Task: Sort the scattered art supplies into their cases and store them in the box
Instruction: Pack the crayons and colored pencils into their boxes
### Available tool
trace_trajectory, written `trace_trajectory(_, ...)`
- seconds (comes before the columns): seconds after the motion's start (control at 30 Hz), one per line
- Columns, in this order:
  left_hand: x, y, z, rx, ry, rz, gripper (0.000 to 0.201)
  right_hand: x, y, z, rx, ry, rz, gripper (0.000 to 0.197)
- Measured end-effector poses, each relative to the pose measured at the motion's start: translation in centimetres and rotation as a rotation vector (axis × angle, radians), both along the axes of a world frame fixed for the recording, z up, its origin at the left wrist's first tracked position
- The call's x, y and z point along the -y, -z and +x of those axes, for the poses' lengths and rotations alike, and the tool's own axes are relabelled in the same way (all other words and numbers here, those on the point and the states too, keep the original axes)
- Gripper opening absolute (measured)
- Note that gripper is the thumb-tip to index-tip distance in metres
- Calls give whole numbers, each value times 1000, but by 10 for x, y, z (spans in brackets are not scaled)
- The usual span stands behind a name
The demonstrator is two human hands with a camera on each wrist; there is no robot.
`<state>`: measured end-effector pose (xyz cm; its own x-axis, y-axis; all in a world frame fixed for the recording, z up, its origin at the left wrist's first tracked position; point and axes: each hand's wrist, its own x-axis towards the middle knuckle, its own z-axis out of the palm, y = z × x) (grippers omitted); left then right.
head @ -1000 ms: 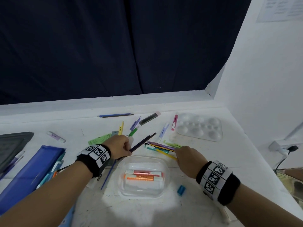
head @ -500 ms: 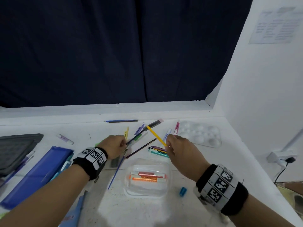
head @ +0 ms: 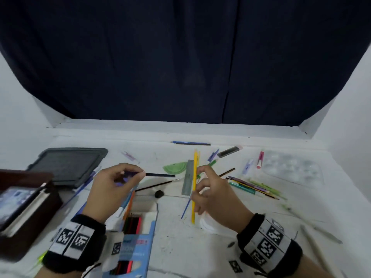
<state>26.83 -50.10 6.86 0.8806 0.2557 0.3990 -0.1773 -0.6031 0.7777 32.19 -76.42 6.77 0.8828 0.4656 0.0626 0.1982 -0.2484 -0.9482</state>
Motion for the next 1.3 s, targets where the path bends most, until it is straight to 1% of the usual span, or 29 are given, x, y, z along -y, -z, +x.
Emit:
trace_trajectory(0.07, -14, 5, -14, 29, -5, -113, 6, -22, 7, -3, -37, -15, 1, 39)
trace_trajectory(0.17, -33, 12, -27, 14, -3, -256, 18, -51, 16, -6, -91, -37, -8, 35)
trace_trajectory(0.27, -51, 18, -33, -31, 35, -307, 24, -74, 26, -7, -210, -63, 46, 21)
trace_trajectory(0.33, -61, 22, -32, -56, 52, -346, 26, -87, 33, -9, -246, -66, 57, 14)
trace_trajectory(0.43, -73, 34, -21, -143, 125, -339, 29, -103, 44, -11, -196, -61, -5, 12)
trace_trajectory(0.57, -79, 45, -3, -237, 247, -255, 31, -119, 57, -8, -167, -28, -63, 13)
trace_trajectory(0.7, -72, 50, 17, -295, 299, -100, 29, -128, 67, -5, -153, -13, -153, 8)
trace_trajectory(0.77, -71, 56, 30, -317, 311, 37, 27, -131, 69, -4, -182, 13, -183, 9)
trace_trajectory(0.87, -69, 64, 46, -397, 326, 231, 17, -133, 73, -2, -253, 24, -216, 10)
trace_trajectory(0.93, -67, 69, 53, -453, 349, 336, 21, -134, 75, -1, -284, 3, -258, 13)
trace_trajectory(1.1, -64, 81, 57, -594, 454, 622, 43, -135, 80, 0, -263, 3, -355, 15)
trace_trajectory(1.13, -61, 83, 54, -602, 472, 671, 44, -135, 81, 0, -263, 2, -364, 15)
trace_trajectory(1.2, -57, 85, 46, -576, 502, 775, 37, -134, 83, 0, -256, -3, -385, 23)
trace_trajectory(1.3, -56, 83, 35, -527, 474, 889, 36, -131, 82, -1, -150, -57, -465, 50)
